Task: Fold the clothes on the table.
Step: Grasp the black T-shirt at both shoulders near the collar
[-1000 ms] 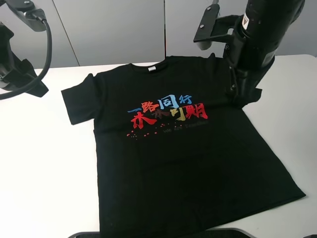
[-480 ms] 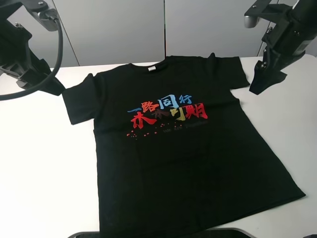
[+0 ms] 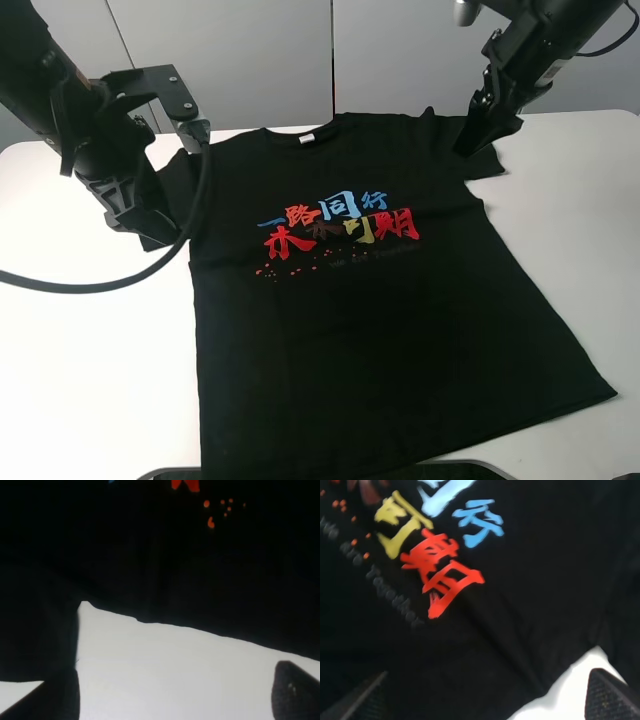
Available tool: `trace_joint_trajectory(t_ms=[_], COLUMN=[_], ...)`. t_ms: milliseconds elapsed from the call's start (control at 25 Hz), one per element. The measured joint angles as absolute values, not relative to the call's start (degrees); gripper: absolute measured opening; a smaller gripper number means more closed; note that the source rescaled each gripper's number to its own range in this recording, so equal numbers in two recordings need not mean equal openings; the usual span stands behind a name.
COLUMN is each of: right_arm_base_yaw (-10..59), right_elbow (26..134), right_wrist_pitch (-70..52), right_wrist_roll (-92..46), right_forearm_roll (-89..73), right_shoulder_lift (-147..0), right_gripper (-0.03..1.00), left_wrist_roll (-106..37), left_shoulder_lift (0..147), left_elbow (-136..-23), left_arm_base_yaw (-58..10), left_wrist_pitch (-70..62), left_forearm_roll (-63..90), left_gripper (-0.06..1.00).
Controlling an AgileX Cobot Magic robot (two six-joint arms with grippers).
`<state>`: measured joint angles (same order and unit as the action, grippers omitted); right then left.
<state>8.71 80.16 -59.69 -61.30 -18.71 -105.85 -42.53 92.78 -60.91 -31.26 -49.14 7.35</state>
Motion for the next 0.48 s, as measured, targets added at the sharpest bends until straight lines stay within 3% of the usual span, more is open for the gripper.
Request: trace_joint_trajectory(t_ms=[480], right_arm_base_yaw=[8.7], right_elbow=[79.1], right_wrist_pitch=[-55.6], right_wrist_roll=[-69.3], right_forearm_roll=[-20.2], right_shoulder_lift=[-108.6], right_gripper=[0.79], left_wrist_roll=[-39.3], left_shoulder_lift=[97.3], left_elbow=[-61.0], left_arm_base_yaw=[-31.7], left_wrist_pitch=[-45.2], left_forearm_roll=[5.9], left_gripper=[0.98])
